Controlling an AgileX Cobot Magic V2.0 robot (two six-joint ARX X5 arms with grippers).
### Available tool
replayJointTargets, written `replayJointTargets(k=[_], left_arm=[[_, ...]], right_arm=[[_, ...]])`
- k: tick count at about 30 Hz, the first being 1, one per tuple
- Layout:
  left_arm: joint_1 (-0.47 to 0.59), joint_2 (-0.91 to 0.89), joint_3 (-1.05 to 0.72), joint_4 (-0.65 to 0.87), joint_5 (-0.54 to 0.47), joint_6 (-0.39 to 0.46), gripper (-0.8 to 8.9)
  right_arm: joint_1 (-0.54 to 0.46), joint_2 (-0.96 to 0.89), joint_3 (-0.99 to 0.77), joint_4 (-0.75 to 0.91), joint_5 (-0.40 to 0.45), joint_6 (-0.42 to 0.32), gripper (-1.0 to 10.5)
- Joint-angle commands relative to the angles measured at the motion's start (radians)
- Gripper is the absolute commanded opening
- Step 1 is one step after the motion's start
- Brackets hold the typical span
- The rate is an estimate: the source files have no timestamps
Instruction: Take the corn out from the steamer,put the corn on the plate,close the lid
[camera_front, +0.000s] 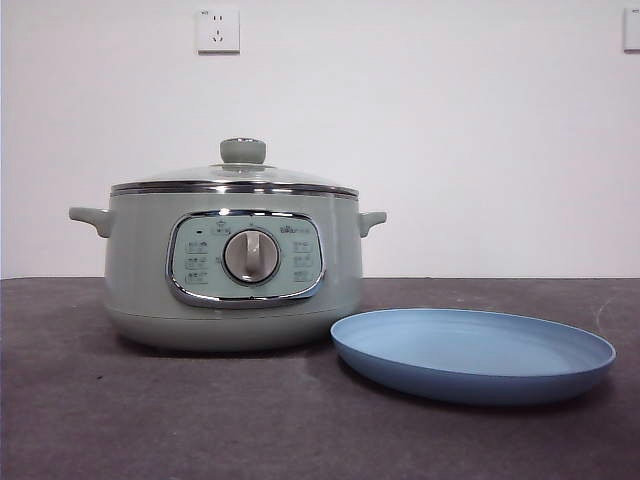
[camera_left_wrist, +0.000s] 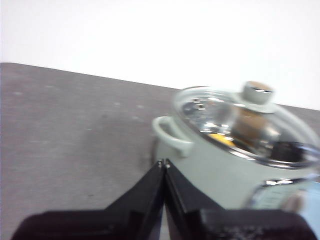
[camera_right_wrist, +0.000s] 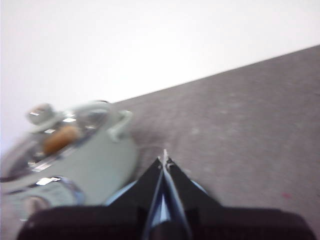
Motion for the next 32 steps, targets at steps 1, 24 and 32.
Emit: replayJointTargets(k=[1, 24, 32], left_arm=[[0.002, 0.028, 0.062, -0.029, 0.053, -0.016, -0.07], [0.002, 0.389, 0.539, -0.483, 0.463, 0.194, -0.08], [0.002, 0.414, 0.544, -0.484, 0.461, 0.198, 0.08]], right_arm=[[0.002, 0.07, 0.077, 0.003, -0.05, 0.019, -0.1], [0.016, 0.684, 0.831, -0.768, -0.41, -0.489, -0.1], [0.017, 0.688, 0.833, -0.791, -0.424, -0.488, 0.1]])
